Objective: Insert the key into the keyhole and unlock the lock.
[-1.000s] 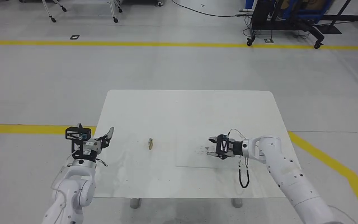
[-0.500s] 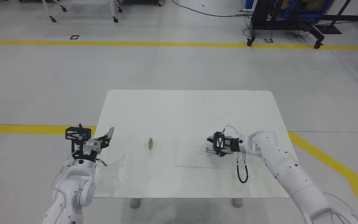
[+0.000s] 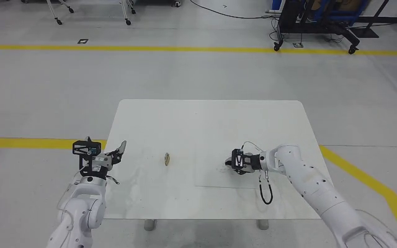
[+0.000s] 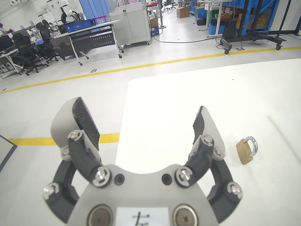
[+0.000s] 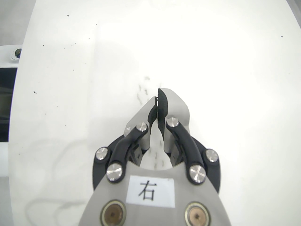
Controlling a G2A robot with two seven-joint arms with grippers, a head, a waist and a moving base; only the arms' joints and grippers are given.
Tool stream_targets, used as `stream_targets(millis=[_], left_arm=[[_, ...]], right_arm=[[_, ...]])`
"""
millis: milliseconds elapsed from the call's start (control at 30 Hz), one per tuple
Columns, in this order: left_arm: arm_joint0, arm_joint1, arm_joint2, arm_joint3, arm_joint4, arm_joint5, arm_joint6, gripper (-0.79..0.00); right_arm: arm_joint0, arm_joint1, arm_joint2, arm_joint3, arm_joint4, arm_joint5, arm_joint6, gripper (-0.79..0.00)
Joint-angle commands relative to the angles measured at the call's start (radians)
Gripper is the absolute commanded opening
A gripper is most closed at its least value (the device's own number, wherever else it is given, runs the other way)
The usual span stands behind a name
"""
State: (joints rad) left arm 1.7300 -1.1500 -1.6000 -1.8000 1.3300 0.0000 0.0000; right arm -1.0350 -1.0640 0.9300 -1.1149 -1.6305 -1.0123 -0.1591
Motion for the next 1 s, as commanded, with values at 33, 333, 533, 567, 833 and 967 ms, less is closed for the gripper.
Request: stream_targets(millis=[33, 333, 533, 567, 833, 967], left_arm=[[0.000, 0.000, 0.000, 0.000, 0.000, 0.000, 0.000, 0.000], [0.000, 0.000, 0.000, 0.000, 0.000, 0.000, 0.000, 0.000], [0.000, 0.000, 0.000, 0.000, 0.000, 0.000, 0.000, 0.000], [0.000, 0.000, 0.000, 0.000, 0.000, 0.000, 0.000, 0.000], [0.000, 0.000, 0.000, 0.000, 0.000, 0.000, 0.000, 0.000], [0.000, 0.000, 0.000, 0.000, 0.000, 0.000, 0.000, 0.000]], right_arm=[[-0.001, 0.005, -0.002, -0.004, -0.001, 0.000, -0.003, -0.785], [-0.016, 0.019, 0.019, -0.036, -0.012, 0.023, -0.005, -0.785], [-0.028, 0.030, 0.054, -0.059, 0.006, 0.043, -0.006, -0.785], [-0.029, 0.032, 0.059, -0.064, 0.010, 0.046, -0.007, -0.785], [-0.049, 0.039, 0.117, -0.091, 0.103, 0.103, -0.027, -0.785], [-0.054, 0.036, 0.154, -0.099, 0.217, 0.148, -0.022, -0.785]])
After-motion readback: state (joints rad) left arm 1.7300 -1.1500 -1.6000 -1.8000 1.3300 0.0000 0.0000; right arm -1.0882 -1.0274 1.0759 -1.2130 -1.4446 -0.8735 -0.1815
